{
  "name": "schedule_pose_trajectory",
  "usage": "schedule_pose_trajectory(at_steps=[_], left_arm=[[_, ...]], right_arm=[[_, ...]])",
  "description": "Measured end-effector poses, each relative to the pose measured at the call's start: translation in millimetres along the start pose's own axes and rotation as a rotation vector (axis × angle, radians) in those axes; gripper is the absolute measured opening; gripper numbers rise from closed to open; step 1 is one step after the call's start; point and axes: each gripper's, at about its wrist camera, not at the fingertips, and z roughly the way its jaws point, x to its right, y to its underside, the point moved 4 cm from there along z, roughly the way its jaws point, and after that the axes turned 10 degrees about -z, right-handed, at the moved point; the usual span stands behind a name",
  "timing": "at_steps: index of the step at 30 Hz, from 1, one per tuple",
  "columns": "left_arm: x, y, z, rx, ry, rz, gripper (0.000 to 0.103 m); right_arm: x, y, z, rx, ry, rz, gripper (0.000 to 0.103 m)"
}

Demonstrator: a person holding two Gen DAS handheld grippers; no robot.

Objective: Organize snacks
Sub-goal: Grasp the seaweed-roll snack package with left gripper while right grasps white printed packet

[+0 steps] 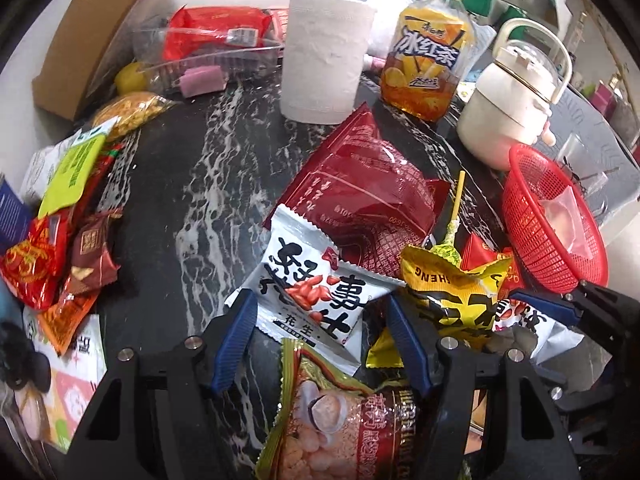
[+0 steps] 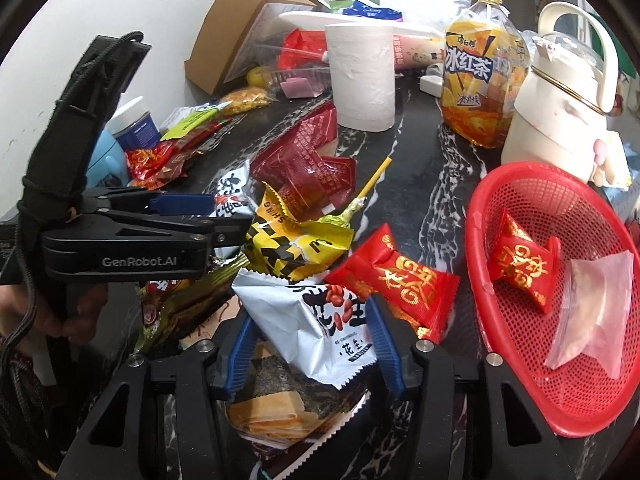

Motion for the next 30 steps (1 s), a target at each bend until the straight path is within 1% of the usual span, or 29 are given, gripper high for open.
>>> schedule_pose_trajectory(at_steps=[2,3,4,5,6,9,10,15,20,27,30], left_arm=[[1.7,-0.3,-1.6,0.02,0.008,0.021,0.064],[2.7,0.0,-1.8,0.026,0.011,0.03,0.058],[3.6,0.9,-1.6,0.018,0.011,0.036,0.041],[3.8,2.5,-0.3,0.005,0.01,0.039,0.035],[3.6,2.8,-0.9,0.008,0.013,0.037,0.035],[5.1,4.5,-3.4,-0.004,0.037,0.029,0.025],[5.8,5.8,-4.3,-0.008,0.042,0.026,0.023],[11.4,16.5,-10.6,-0.015,0.047,0.016,0.023],[14.4,30.8,-19.1,-0.027,0.063,-0.005,0.023],[21.8,43.4,-34.2,-0.008,0.075,-0.002,0.023],[25.7,46.9,-39.8,0.005,0.062,-0.004,0.023]], right_arm=[[0.3,0.3,-0.2,0.001,0.0,-0.001,0.051],[0.2,0.5,-0.4,0.001,0.0,-0.002,0.05],[-0.1,0.5,-0.6,0.002,-0.001,-0.006,0.05],[-0.4,0.3,-0.5,0.003,-0.002,-0.008,0.05],[-0.7,0.4,-0.6,0.004,-0.004,-0.009,0.049],[-1.3,0.1,-1.2,0.009,-0.009,-0.007,0.047],[-1.2,0.3,-1.7,0.011,-0.009,-0.007,0.046],[-0.5,2.7,-6.6,0.021,-0.026,0.008,0.042],[-2.5,9.3,-13.1,0.021,-0.036,0.013,0.041],[-7.6,22.6,-27.0,0.021,-0.066,0.023,0.041],[-10.1,29.7,-34.4,0.026,-0.072,0.027,0.039]])
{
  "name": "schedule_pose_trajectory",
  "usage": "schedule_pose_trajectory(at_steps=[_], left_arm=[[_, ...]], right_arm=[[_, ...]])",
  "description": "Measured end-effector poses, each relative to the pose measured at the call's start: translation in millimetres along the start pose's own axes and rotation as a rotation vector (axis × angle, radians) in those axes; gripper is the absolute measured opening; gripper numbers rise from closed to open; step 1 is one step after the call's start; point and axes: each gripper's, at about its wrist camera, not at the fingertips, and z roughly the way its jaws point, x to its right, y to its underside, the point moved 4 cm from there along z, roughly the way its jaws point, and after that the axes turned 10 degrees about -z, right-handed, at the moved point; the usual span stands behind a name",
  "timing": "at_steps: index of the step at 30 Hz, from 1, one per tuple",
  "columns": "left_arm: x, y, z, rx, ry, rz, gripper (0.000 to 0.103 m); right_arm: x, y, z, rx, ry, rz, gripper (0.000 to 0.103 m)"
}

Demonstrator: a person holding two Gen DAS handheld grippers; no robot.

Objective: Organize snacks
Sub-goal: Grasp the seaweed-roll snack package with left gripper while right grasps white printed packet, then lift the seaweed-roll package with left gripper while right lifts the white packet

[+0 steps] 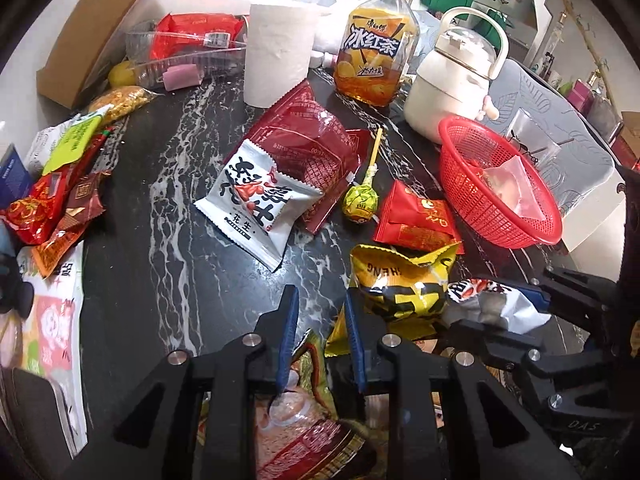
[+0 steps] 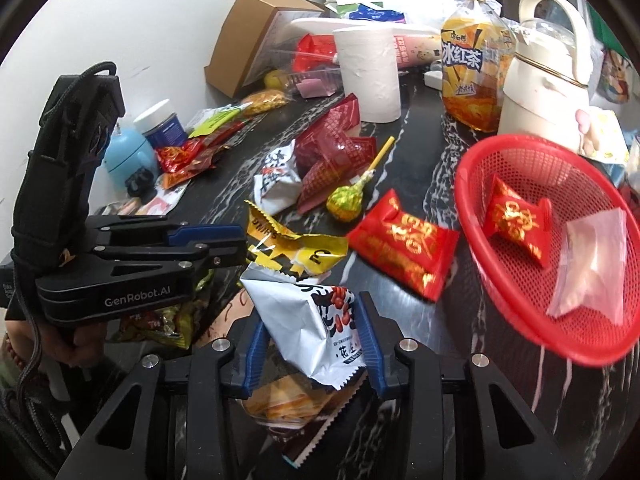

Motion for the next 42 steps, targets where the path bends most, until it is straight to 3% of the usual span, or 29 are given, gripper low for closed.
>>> schedule_pose_trajectory(at_steps=[4,6,8,10,15,23,30,31,32,42], left_arm=[[4.6,1.0,-12.0,0.038,-0.042,0.005,0.023],[8.6,1.5,-18.6,0.062,-0.056,0.011,0.029],[14.0,2.7,-23.5,0.084,-0.074,0.025,0.061],[19.6,3.4,-26.9,0.099,-0.057,0.027,0.077],[32.5,-0.2,-20.6,0.09,-0.035,0.01,0.077],[47.3,2.4,9.9,-0.021,0.002,-0.04,0.077],[51.3,-0.2,16.6,0.005,-0.039,-0.023,0.077],[52.2,-0.9,16.1,0.015,-0.037,-0.016,0.072],[53.8,-1.0,15.9,0.021,-0.038,-0.001,0.056],[67.8,10.6,0.6,0.043,-0.04,0.091,0.053]], right_arm=[[2.9,6.4,-10.0,0.009,0.014,0.015,0.039],[6.6,8.9,-13.9,0.011,0.025,0.026,0.039],[9.2,11.2,-17.9,0.016,0.031,0.037,0.039],[12.1,13.7,-21.9,0.021,0.038,0.043,0.039],[18.9,18.5,-30.1,0.031,0.046,0.061,0.039],[32.8,24.7,-38.3,0.044,0.053,0.089,0.039],[37.9,25.2,-37.0,0.045,0.034,0.094,0.039],[38.2,25.0,-36.7,0.046,0.031,0.093,0.039],[38.3,24.9,-36.7,0.048,0.029,0.089,0.039],[37.3,22.2,-40.1,0.069,0.023,0.089,0.039]])
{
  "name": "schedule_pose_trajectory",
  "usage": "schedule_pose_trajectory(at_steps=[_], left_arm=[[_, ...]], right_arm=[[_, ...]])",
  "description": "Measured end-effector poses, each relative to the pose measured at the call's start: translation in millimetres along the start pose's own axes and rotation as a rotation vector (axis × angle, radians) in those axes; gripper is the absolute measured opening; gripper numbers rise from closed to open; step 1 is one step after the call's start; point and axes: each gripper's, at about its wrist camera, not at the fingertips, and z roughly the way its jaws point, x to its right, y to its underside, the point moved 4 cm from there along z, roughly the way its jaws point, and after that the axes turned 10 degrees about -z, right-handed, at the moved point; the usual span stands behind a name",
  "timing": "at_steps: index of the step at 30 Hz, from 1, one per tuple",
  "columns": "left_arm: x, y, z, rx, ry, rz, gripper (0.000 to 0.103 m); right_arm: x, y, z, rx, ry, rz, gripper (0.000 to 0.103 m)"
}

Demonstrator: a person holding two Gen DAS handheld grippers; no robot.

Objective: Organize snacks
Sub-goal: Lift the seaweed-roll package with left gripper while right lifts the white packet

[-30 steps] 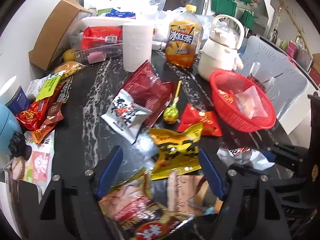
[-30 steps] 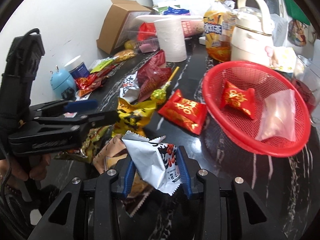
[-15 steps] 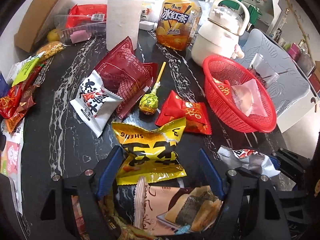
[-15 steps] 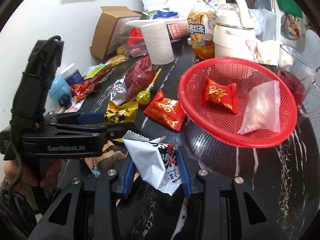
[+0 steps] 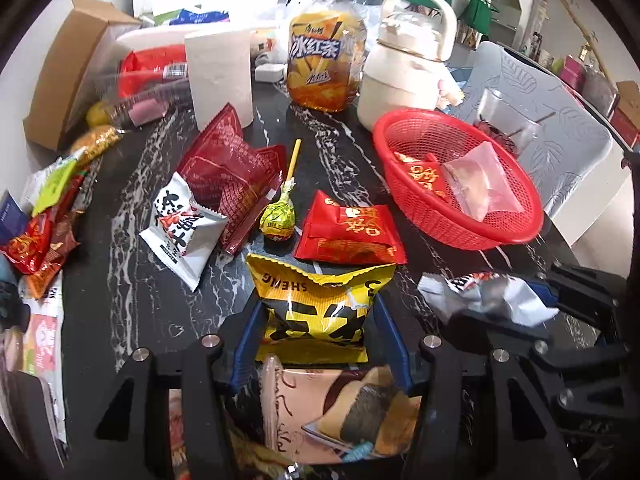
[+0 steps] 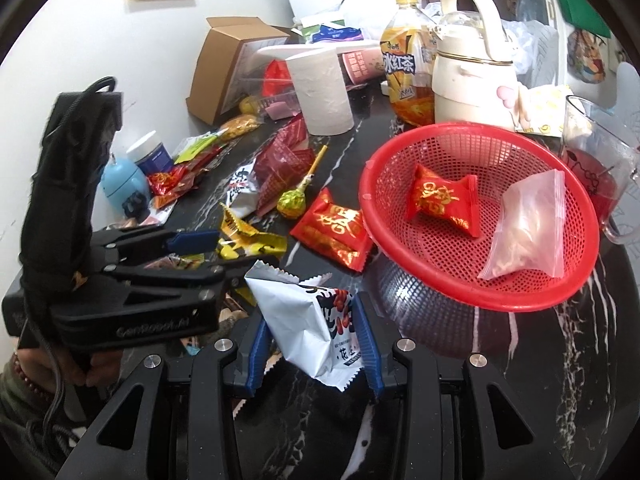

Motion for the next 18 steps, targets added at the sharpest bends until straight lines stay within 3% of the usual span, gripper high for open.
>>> schedule_pose_trajectory(at_steps=[7,10,12,18], left_arm=[[5.7,6.4,-20.4,0.036,0.024,-0.007,0.053],[8.1,8.0,-32.5,0.063,0.044,-0.008,0.045],[9.2,9.4,-37.4,0.073,0.054,-0.011,0.045],[7.4,14.7,-33.9,0.05,0.065,-0.041,0.045]], right_arm=[[-3.5,2.7,-11.4,0.02,0.006,0.005,0.039],[-5.0,3.7,-18.1,0.033,0.012,0.008,0.039],[-7.0,4.2,-22.8,0.043,0.015,0.006,0.039],[-11.5,8.9,-30.5,0.05,0.023,0.005,0.039]])
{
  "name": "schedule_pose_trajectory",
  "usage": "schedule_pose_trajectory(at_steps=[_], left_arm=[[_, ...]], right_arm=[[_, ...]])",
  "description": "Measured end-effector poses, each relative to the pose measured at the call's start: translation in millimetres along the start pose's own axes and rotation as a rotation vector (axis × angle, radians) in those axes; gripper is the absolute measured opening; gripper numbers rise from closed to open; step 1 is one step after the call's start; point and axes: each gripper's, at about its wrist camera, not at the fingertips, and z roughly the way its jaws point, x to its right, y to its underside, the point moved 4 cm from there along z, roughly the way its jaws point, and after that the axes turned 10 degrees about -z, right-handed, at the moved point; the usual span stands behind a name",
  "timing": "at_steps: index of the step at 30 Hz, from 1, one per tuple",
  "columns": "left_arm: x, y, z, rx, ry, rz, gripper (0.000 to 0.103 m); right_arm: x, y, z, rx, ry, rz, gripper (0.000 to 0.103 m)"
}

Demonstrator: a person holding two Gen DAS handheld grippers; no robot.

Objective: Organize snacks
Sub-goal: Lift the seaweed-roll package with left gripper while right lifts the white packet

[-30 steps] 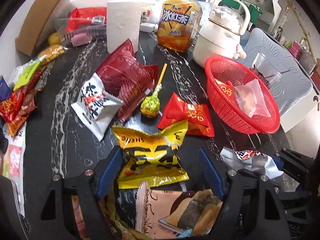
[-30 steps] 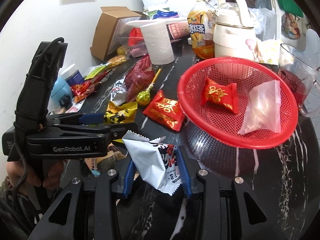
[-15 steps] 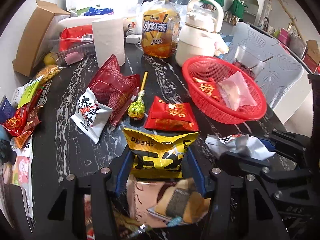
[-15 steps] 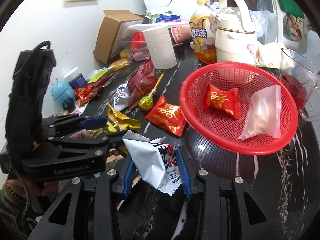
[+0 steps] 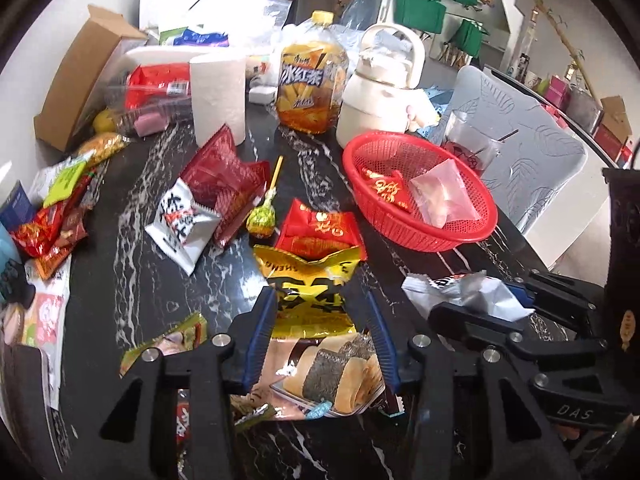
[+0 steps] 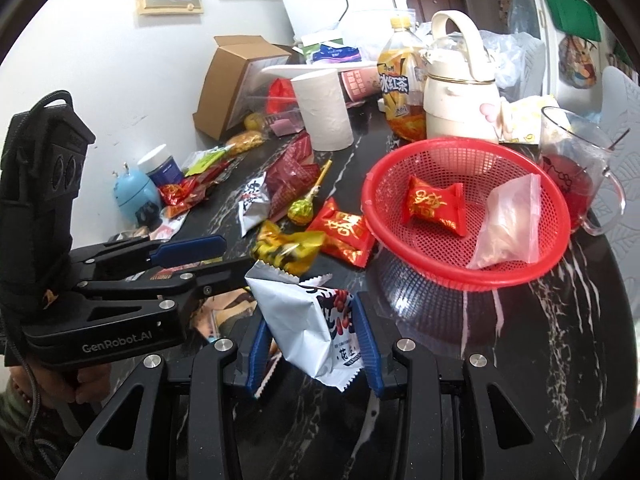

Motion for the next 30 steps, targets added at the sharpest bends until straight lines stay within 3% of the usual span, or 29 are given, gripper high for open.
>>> schedule_pose_trajectory(at_steps=[3,9,11,16,19,30], left_arm=[[-4.9,0.6,8.5,-0.039,0.005,-0.037,0.045],[-9.7,-5.3,14.7,-0.026,-0.015,-0.063,0.045],[-10.0,-7.0,19.4,-0.036,-0.023,-0.065,0.053],[-12.9,-11.5,28.8,-0.038,-0.048,-0.078,0.059],[-12.8,-12.8,37.2,-0.061,-0.041,-0.084,0.074],[-6.5,-10.2,64.1,-0.134,-0.021,-0.084,0.075]], right_arm=[[0.5,1.4,-0.8,-0.002,0.0,0.008,0.039],[2.0,1.1,-1.1,-0.004,0.006,0.011,0.039],[3.9,0.7,0.6,-0.007,0.005,0.016,0.039],[9.8,-0.3,6.4,-0.014,-0.001,0.028,0.039],[14.1,-1.0,10.1,-0.019,-0.003,0.036,0.039],[28.2,0.1,21.2,-0.042,-0.011,0.06,0.039]])
